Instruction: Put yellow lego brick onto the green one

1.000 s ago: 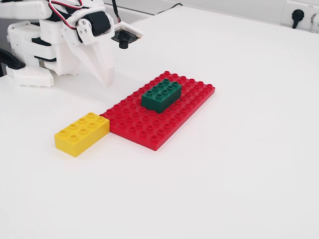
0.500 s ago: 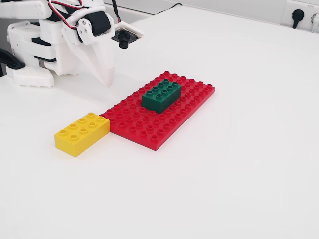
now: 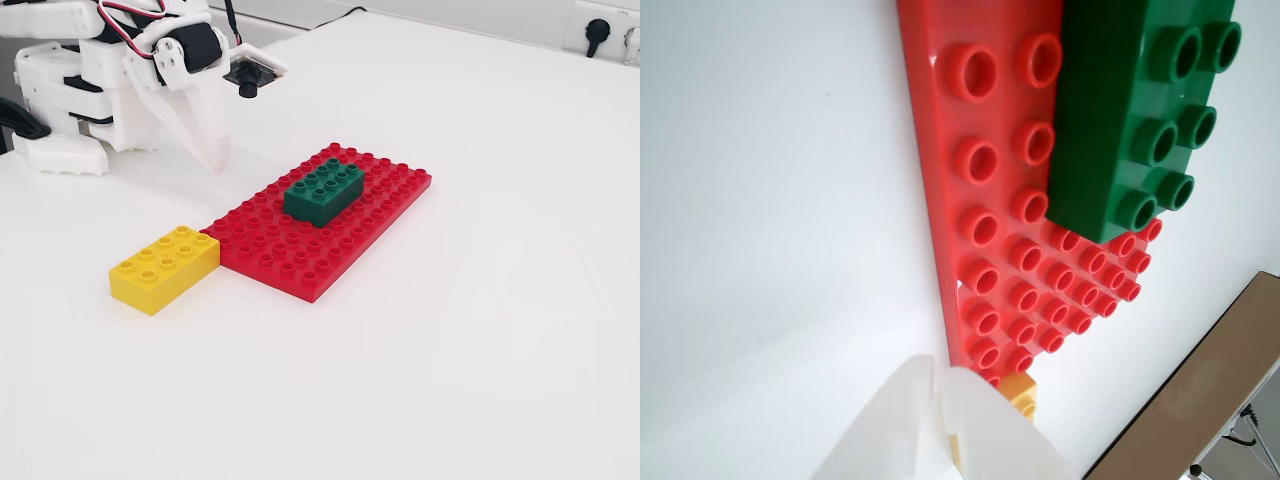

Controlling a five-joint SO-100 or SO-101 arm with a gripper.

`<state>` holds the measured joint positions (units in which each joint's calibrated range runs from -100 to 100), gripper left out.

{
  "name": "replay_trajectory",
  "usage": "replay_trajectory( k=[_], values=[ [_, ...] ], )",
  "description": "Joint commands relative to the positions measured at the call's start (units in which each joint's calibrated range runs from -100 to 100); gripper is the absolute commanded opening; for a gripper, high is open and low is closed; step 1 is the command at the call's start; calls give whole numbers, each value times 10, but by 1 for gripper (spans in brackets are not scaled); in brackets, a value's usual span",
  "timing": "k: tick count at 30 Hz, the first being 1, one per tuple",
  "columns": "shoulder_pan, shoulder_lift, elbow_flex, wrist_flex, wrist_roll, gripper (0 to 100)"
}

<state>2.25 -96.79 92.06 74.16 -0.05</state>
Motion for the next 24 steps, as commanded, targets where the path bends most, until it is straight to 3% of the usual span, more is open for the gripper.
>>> replay_trajectory(
  k=[1,24],
  values=[
    [0,3,0,0,2,1],
    [5,4,7,-31,3,1]
  ],
)
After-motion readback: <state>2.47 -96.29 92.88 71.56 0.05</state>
